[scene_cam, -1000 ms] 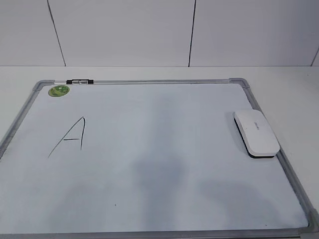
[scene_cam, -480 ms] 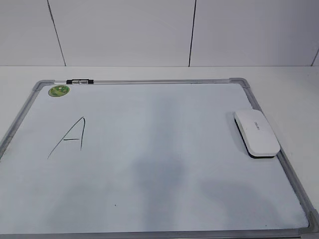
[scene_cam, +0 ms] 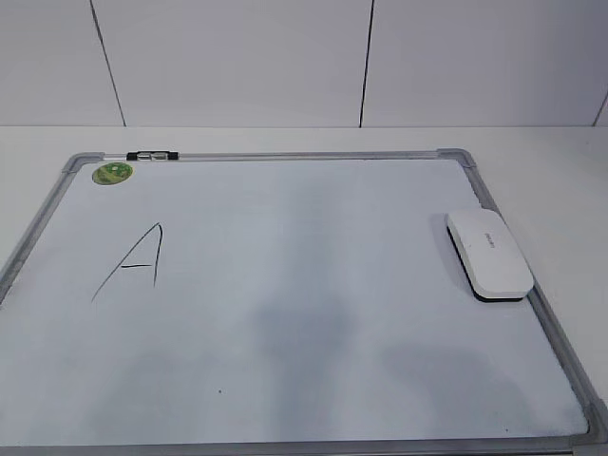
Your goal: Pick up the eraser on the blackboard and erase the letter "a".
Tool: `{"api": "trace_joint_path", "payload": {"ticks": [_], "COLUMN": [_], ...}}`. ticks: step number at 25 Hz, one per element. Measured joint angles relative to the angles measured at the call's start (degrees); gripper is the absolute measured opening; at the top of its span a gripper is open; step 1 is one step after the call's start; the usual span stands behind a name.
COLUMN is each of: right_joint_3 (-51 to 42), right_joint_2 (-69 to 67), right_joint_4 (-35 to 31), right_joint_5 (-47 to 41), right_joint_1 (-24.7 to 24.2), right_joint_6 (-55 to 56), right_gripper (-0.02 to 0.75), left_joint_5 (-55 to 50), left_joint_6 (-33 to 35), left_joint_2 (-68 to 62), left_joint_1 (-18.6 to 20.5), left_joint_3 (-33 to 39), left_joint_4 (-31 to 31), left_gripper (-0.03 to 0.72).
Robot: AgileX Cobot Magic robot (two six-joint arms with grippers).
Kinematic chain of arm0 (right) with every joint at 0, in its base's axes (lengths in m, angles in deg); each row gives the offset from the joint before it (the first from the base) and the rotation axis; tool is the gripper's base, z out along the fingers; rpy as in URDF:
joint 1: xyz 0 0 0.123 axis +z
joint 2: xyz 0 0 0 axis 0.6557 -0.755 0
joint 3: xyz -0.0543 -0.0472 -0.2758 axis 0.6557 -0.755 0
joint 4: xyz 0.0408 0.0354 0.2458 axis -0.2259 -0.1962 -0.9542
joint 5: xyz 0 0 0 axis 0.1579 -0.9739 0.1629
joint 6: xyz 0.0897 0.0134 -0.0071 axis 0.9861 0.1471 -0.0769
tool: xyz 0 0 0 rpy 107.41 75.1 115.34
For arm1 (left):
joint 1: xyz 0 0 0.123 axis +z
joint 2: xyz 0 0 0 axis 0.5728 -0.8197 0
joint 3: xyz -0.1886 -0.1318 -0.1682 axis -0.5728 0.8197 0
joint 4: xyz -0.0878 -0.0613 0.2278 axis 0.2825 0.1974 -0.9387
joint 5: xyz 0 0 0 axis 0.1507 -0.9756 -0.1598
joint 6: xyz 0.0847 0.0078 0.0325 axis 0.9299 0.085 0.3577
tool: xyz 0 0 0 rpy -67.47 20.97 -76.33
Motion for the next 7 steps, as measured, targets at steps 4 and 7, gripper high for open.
{"api": "trace_joint_path", "payload": {"ticks": [4, 7], "right_joint_3": [0.00, 0.00], "right_joint_2": [0.00, 0.00], "right_joint_4": [0.00, 0.00], "right_joint_5": [0.00, 0.00], "right_joint_1": [0.00, 0.00], "right_joint_6": [0.00, 0.00], "right_gripper": [0.589, 0.589], "left_joint_5": [0.00, 0.00], "left_joint_6": [0.00, 0.00], "left_joint_2": [0.00, 0.00], "left_joint_1": [0.00, 0.00], "left_joint_3": [0.00, 0.00], "left_joint_4": [0.00, 0.00], "left_gripper": [0.389, 0.389]}}
